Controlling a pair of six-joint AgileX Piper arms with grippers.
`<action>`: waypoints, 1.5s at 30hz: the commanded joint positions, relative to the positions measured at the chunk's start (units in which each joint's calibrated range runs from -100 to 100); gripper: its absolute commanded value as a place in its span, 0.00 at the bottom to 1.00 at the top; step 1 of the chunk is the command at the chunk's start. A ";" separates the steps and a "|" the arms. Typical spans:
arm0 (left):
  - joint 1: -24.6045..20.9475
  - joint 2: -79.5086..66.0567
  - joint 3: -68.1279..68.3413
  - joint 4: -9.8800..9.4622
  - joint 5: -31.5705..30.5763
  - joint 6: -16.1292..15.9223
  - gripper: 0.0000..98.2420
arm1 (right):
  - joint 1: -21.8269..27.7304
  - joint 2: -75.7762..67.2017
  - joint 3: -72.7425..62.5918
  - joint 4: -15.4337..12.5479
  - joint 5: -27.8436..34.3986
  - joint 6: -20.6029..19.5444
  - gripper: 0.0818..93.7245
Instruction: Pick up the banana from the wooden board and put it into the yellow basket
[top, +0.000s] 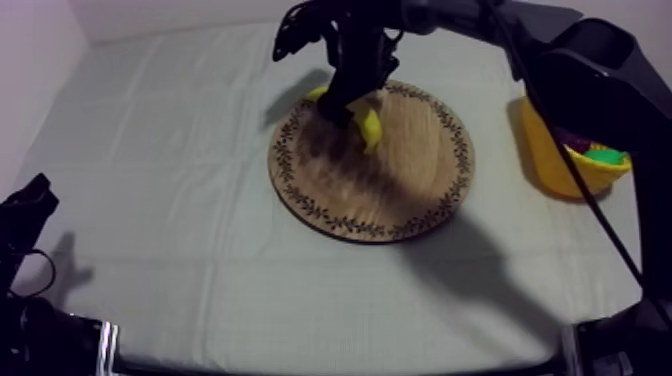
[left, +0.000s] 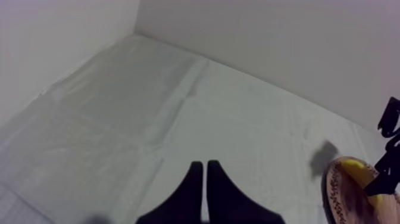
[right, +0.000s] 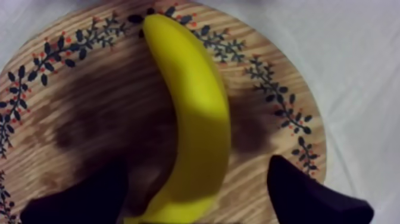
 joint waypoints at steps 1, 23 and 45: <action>0.01 0.00 0.03 -0.02 0.00 0.01 0.00 | -0.01 0.76 -0.87 -0.23 0.57 0.41 0.69; 0.01 0.00 0.03 -0.02 0.00 -0.01 0.00 | -0.10 3.85 -4.22 -0.80 1.48 1.12 0.16; 0.01 0.00 0.03 -0.02 0.00 0.01 0.00 | 1.58 -18.23 4.24 -1.03 1.43 3.24 0.17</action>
